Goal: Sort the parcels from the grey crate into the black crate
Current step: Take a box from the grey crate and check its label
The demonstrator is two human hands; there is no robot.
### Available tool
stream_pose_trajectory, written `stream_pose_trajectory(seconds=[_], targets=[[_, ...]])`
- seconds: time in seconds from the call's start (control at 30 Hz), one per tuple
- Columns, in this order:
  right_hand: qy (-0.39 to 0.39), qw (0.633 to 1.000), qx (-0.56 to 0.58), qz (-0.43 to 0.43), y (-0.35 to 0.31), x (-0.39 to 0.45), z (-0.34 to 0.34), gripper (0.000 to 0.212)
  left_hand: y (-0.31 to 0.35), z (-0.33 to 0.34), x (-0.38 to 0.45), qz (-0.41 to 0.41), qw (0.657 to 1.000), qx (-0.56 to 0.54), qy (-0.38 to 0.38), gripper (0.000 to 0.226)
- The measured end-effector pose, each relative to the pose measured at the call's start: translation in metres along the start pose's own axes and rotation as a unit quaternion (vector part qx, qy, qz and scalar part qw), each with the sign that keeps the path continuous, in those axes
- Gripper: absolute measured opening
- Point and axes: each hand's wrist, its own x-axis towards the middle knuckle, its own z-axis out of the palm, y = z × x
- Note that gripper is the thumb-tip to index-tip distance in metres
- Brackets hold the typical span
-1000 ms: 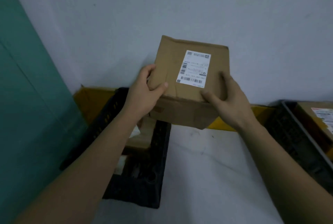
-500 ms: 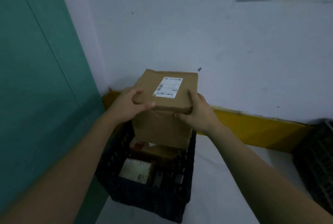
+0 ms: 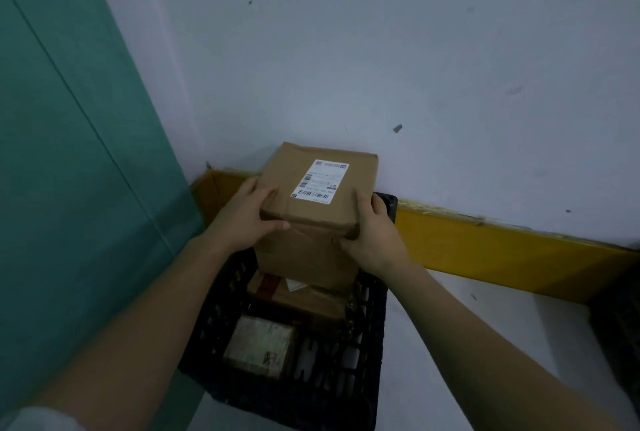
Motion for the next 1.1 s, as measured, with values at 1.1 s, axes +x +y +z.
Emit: stream_pose_trajectory(seconds=[1.1], targets=[[0.051, 0.964, -0.238, 0.109, 0.076, -0.132, -0.095, 0.1, 0.173, 0.072, -0.025, 0.196, 0.966, 0.167, -0.021, 0.096]])
